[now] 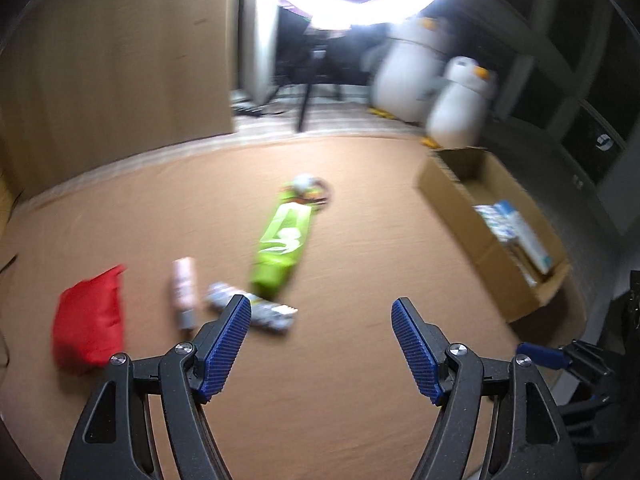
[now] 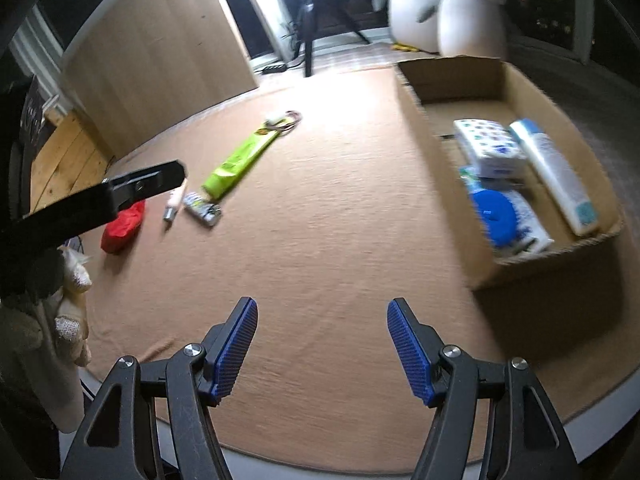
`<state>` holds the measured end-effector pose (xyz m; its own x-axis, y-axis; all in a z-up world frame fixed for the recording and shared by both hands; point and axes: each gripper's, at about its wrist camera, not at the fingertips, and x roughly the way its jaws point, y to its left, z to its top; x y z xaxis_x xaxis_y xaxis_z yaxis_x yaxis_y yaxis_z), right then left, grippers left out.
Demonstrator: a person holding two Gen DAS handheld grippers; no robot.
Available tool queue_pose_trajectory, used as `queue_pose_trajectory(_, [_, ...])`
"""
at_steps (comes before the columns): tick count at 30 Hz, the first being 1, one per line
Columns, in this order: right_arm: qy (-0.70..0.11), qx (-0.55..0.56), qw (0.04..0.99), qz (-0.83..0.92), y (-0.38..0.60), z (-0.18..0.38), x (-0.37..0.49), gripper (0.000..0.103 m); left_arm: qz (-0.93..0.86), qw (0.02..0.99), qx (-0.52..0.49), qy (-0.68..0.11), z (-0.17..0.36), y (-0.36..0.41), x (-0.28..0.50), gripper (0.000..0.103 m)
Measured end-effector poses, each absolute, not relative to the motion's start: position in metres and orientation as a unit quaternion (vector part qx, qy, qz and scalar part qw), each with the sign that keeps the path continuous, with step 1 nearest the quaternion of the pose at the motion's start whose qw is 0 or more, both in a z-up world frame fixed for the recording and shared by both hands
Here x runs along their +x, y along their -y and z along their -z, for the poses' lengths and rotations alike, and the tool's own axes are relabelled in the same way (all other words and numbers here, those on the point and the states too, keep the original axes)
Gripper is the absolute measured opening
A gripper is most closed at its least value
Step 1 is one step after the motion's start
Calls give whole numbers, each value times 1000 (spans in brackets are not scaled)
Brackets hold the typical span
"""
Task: Organize objects
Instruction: 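Move the left gripper to the red fabric pouch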
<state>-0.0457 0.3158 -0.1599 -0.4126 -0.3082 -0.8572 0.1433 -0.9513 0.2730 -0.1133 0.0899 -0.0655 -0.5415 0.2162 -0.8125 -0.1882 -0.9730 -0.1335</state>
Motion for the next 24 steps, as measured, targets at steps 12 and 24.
queue_pose_trajectory(12, [52,524,161,835,-264,156,-52,64,-868,-6,-492,73,87,80,-149,76])
queue_pose_trajectory(24, [44,528,155,834,-248,155,-54,64,-824,-44,-546,141,148,166,-195,77])
